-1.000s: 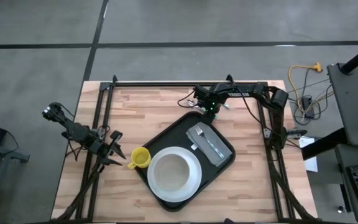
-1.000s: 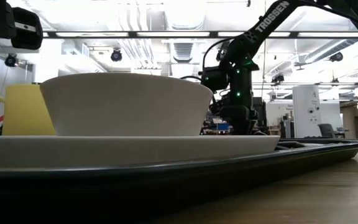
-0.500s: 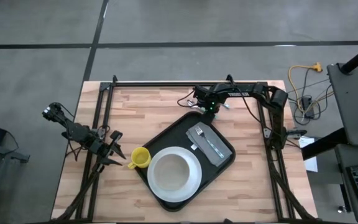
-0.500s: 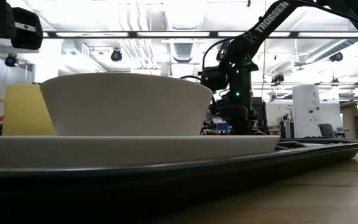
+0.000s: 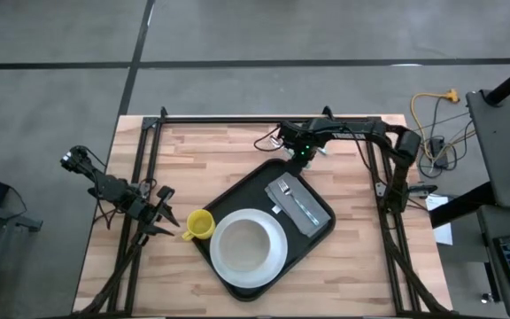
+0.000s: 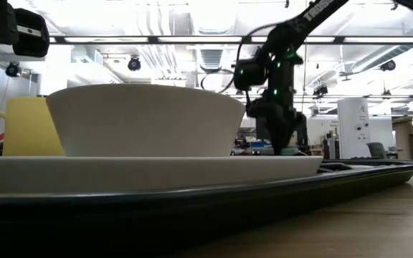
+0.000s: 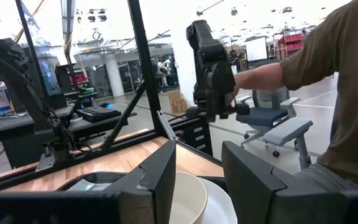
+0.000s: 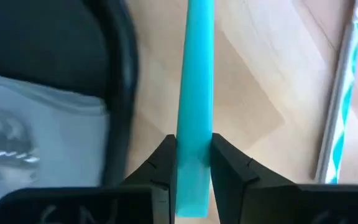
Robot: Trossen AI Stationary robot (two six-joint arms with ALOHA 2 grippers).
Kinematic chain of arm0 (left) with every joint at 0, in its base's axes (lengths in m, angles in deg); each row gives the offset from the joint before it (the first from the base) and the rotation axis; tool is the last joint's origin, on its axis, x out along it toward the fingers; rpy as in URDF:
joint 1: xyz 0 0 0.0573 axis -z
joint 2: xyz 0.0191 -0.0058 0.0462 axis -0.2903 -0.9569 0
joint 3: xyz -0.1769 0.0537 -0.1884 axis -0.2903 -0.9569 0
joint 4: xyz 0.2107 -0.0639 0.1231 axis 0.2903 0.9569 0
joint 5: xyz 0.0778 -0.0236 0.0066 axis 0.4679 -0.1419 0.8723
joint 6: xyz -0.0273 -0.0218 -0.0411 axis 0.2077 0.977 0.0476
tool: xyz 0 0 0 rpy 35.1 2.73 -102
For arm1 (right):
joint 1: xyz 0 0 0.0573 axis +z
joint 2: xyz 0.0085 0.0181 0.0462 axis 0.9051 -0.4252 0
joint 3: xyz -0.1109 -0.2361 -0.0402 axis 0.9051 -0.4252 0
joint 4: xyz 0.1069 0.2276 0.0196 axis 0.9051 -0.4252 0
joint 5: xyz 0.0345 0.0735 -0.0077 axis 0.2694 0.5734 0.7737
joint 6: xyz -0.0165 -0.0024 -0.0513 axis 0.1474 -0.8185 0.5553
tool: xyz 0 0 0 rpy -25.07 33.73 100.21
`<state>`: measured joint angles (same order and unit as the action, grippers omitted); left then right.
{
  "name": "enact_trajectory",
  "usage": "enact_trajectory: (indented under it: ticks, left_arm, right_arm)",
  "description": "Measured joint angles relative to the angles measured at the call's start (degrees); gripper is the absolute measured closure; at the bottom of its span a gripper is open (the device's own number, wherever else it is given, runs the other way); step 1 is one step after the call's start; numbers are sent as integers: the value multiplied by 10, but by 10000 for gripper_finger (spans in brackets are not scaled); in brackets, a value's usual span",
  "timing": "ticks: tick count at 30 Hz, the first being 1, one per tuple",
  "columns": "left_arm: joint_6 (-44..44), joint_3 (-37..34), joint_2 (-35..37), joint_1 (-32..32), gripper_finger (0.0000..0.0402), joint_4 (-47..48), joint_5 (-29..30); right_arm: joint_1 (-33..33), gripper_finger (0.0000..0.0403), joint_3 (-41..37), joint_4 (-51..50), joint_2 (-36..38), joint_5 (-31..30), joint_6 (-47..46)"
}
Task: Set up tray
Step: Put the green spoon to the left of the blue fork on the gray napkin on the black tray
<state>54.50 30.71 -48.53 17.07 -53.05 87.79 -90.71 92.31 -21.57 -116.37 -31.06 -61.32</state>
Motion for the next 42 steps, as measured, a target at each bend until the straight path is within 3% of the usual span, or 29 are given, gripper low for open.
enact_trajectory:
  ticks: [9,27,42]
  left_arm:
    - [0,0,0,0,285,0,0]
    - [0,0,0,0,285,0,0]
    - [0,0,0,0,285,0,0]
  right_arm:
    - [89,351,0,-58,54,21,-136]
    - [325,351,0,-63,62,38,-462]
    - [371,351,-54,31,39,36,-501]
